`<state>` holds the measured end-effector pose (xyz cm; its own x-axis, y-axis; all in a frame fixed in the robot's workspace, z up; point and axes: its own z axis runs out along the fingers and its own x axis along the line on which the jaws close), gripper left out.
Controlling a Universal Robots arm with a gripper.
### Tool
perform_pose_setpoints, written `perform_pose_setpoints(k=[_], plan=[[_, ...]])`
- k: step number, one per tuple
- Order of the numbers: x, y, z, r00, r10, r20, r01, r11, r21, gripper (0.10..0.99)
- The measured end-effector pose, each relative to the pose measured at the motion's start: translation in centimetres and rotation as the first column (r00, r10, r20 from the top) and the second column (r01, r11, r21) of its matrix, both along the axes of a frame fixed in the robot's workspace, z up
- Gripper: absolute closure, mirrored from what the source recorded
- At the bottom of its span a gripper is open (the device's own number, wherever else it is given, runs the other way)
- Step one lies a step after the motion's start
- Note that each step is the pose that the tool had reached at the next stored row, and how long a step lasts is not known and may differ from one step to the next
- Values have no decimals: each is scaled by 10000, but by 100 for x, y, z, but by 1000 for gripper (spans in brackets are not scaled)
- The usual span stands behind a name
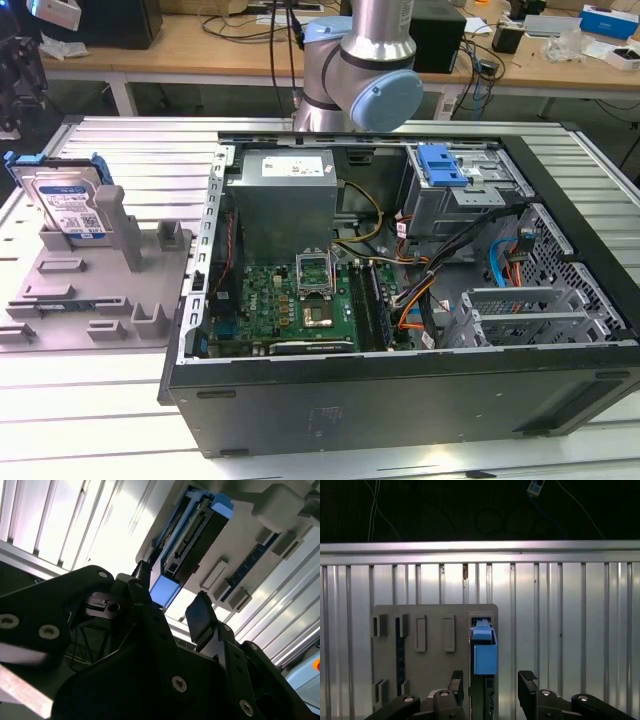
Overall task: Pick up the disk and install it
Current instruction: 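Pick up the disk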
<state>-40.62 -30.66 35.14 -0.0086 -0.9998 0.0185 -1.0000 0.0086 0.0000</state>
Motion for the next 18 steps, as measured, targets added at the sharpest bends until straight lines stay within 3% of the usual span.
perform_pose_setpoints(k=[8, 18], plan=[[-13, -59, -55, 10000, -1, 2, 1, 10000, 0, 529], [-58, -61, -171, 10000, 0, 2, 0, 10000, 1, 529]])
